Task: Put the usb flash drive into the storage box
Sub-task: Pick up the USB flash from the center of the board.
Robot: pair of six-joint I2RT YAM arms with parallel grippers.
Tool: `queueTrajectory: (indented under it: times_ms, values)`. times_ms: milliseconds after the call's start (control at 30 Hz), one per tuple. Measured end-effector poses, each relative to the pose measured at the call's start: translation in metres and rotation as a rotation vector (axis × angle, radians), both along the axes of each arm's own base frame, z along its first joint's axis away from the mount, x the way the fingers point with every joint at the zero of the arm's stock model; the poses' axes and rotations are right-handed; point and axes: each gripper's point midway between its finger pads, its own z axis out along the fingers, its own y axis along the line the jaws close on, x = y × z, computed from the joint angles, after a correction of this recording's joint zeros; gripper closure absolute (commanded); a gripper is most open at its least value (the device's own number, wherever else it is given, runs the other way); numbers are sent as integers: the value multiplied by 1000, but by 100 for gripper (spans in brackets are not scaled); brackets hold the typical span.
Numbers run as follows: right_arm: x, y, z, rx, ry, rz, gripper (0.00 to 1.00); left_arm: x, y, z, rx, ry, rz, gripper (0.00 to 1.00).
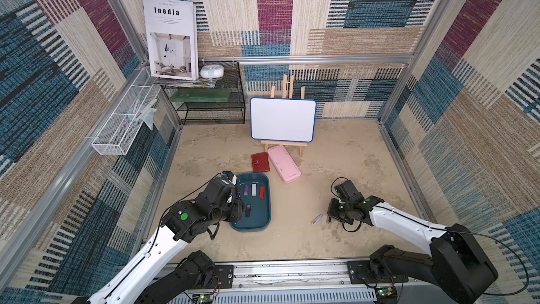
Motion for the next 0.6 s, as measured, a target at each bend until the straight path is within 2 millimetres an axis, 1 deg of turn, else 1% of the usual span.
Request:
queueTrajectory:
  times_ms: [167, 233, 333, 467, 533, 600]
  values:
    - [-2, 0, 1, -10, -9, 44, 87, 0, 0, 0, 0, 0, 0, 50]
    - [-1, 2, 8, -5, -30, 66, 89, 0, 0, 0, 1, 0, 0, 50]
    - [8, 9, 30, 22, -95, 102, 92, 0, 0, 0, 2, -1, 2, 50]
    - [18, 23, 70, 92, -187, 141, 95, 1, 3, 3, 1, -16, 12, 50]
    - [19, 35, 88, 134, -216, 167, 95, 2, 5, 4, 6, -25, 22, 50]
    - [19, 56, 108, 176, -234, 215, 95, 2, 6, 4, 10, -28, 27, 50]
